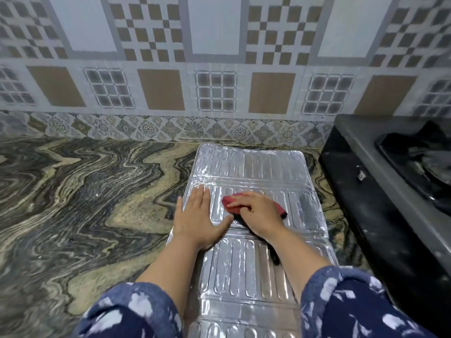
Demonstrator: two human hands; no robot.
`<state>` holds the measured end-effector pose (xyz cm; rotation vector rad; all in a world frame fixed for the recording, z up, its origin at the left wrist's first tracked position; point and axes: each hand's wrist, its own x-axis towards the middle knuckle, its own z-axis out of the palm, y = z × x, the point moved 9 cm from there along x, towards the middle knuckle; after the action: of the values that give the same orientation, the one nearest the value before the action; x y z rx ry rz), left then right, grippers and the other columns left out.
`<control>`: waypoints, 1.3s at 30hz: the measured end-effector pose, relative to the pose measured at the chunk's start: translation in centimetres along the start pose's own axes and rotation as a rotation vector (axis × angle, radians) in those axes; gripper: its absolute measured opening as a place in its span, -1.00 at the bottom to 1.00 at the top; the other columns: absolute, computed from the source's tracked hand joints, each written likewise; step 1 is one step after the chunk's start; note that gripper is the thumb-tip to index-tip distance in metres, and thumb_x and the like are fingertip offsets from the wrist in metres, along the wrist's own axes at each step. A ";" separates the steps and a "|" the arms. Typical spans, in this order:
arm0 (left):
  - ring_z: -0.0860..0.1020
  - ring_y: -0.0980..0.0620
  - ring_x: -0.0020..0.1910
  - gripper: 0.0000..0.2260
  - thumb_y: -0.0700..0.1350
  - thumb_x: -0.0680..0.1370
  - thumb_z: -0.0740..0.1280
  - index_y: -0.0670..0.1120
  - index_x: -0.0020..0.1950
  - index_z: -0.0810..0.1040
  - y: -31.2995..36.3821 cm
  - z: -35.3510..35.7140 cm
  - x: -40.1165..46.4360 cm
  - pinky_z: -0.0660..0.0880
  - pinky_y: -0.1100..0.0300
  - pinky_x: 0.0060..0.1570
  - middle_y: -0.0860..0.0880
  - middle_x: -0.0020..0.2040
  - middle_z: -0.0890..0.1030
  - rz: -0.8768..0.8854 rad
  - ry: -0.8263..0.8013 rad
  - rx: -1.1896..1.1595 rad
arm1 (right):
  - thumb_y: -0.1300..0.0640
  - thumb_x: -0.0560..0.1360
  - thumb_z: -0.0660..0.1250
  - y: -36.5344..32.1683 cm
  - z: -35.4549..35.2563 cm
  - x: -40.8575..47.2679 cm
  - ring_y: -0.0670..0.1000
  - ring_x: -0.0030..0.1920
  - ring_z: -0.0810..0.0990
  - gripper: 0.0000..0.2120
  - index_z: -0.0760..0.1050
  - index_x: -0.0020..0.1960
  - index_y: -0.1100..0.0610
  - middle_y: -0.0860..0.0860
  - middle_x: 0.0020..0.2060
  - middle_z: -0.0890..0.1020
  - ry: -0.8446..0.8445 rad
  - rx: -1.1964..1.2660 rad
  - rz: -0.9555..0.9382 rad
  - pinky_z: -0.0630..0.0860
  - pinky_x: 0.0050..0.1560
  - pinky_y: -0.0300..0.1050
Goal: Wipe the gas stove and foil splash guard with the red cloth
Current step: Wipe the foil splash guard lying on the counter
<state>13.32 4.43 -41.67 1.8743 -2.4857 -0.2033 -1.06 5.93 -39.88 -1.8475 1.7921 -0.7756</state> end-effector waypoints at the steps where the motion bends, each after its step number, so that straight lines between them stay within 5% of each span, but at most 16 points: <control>1: -0.21 0.08 0.55 -0.07 0.49 0.37 -0.20 -0.07 0.57 -0.17 0.0 0.0 0.0 -0.23 -0.12 0.49 0.00 0.58 -0.18 -0.005 -0.014 0.016 | 0.09 0.39 0.21 0.0 0.1 -1.0 -0.07 0.30 0.44 -0.65 0.62 0.05 -0.21 -0.18 0.20 0.60 -0.015 0.005 0.003 0.28 0.41 0.03; 4: -0.19 0.06 0.55 -0.09 0.48 0.39 -0.21 -0.08 0.57 -0.14 0.4 -1.1 -0.3 -0.25 -0.16 0.48 0.00 0.59 -0.14 -0.018 -0.010 0.127 | 0.12 0.38 0.26 -0.3 -0.9 -3.5 0.00 0.30 0.45 -0.59 0.54 0.17 -0.19 -0.11 0.24 0.55 -0.044 0.057 0.031 0.32 0.39 0.04; 10: -0.14 0.01 0.56 -0.33 0.29 0.57 -0.09 -0.06 0.57 -0.02 3.0 -3.6 -3.3 -0.18 -0.18 0.47 -0.04 0.59 -0.08 -0.052 0.004 0.160 | 0.06 0.55 0.14 -0.2 -2.9 -7.1 -0.01 0.54 0.04 -0.56 0.28 0.42 -0.17 -0.07 0.52 0.19 -0.151 -0.228 0.028 -0.08 0.53 0.13; 15: -0.18 0.00 0.56 -0.24 0.37 0.52 -0.07 -0.06 0.57 -0.11 2.9 -1.1 -8.7 -0.16 -0.25 0.45 -0.05 0.59 -0.14 -0.176 -0.121 0.055 | -0.11 0.62 -0.03 1.0 -2.0 -9.5 0.01 0.55 -0.09 -0.57 0.09 0.49 -0.23 -0.05 0.56 -0.02 -0.294 -0.376 0.016 -0.15 0.51 0.09; 20: -0.24 -0.02 0.55 -0.18 0.43 0.47 -0.04 0.01 0.57 -0.18 2.6 1.5 -12.2 -0.15 -0.25 0.46 -0.03 0.57 -0.26 -0.223 -0.233 -0.042 | -0.04 0.58 0.10 0.2 -2.1 -10.5 0.04 0.54 0.05 -0.61 0.32 0.40 -0.19 -0.05 0.53 0.16 -0.291 -0.338 0.025 -0.08 0.52 0.13; 23: -0.26 -0.03 0.55 -0.18 0.43 0.47 -0.03 0.01 0.56 -0.20 2.7 1.6 -12.4 -0.17 -0.25 0.47 -0.03 0.57 -0.27 -0.227 -0.232 -0.074 | 0.10 0.50 0.22 -0.7 -3.2 -10.6 0.04 0.34 0.40 -0.75 0.63 0.04 -0.12 -0.06 0.29 0.49 -0.202 -0.055 0.095 0.26 0.38 0.08; 25: -0.26 -0.03 0.55 -0.18 0.42 0.47 -0.01 0.01 0.57 -0.19 2.7 1.6 -12.1 -0.19 -0.25 0.46 -0.02 0.57 -0.27 -0.236 -0.252 -0.084 | 0.23 0.46 0.24 -0.5 -4.9 -10.0 0.06 0.21 0.49 -0.75 0.64 -0.10 -0.05 -0.05 0.12 0.55 -0.075 0.104 0.180 0.41 0.22 -0.01; 29: -0.05 -0.05 0.56 -0.38 0.18 0.54 0.10 -0.03 0.55 0.08 2.5 -0.2 -10.9 -0.08 -0.27 0.45 -0.07 0.58 0.02 -0.290 -0.112 -0.227 | 0.13 0.50 0.25 0.8 -5.7 -9.6 0.15 0.28 0.39 -0.71 0.49 0.19 -0.11 0.02 0.23 0.49 -0.080 -0.182 0.245 0.31 0.33 0.05; 33: 0.37 -0.08 0.36 -0.55 0.14 0.54 0.18 0.11 0.42 0.30 4.2 -2.9 -9.0 0.22 -0.08 0.32 -0.06 0.31 0.50 -0.203 0.102 -0.347 | 0.18 0.48 0.33 0.5 -4.9 -9.5 0.09 0.14 0.51 -0.78 0.50 0.01 -0.13 -0.02 0.09 0.57 -0.060 -0.134 0.240 0.35 0.25 -0.01; 37: 0.54 -0.04 0.14 -0.75 -0.05 0.48 0.35 0.10 0.16 0.56 6.6 -3.4 -7.6 0.40 0.11 0.21 -0.02 0.12 0.59 -0.047 0.102 -0.477 | 0.36 0.43 0.29 0.1 -5.2 -9.0 0.01 -0.13 0.55 -0.69 0.57 -0.16 -0.07 -0.11 -0.23 0.56 -0.030 0.098 0.324 0.45 -0.23 -0.25; 39: 0.56 0.02 -0.02 -0.75 -0.33 0.45 0.30 -0.07 0.01 0.66 6.9 -4.4 -7.2 0.40 0.46 0.03 -0.08 0.03 0.56 -0.023 0.140 -0.675 | 0.43 0.42 0.31 0.2 -5.5 -8.8 -0.04 -0.09 0.53 -0.68 0.65 -0.07 0.05 -0.08 -0.20 0.58 -0.064 0.218 0.383 0.45 -0.24 -0.37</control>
<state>9.15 12.76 -36.10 1.5558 -1.9491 -0.7673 -4.85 14.98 -36.72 -1.3225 1.8591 -0.7212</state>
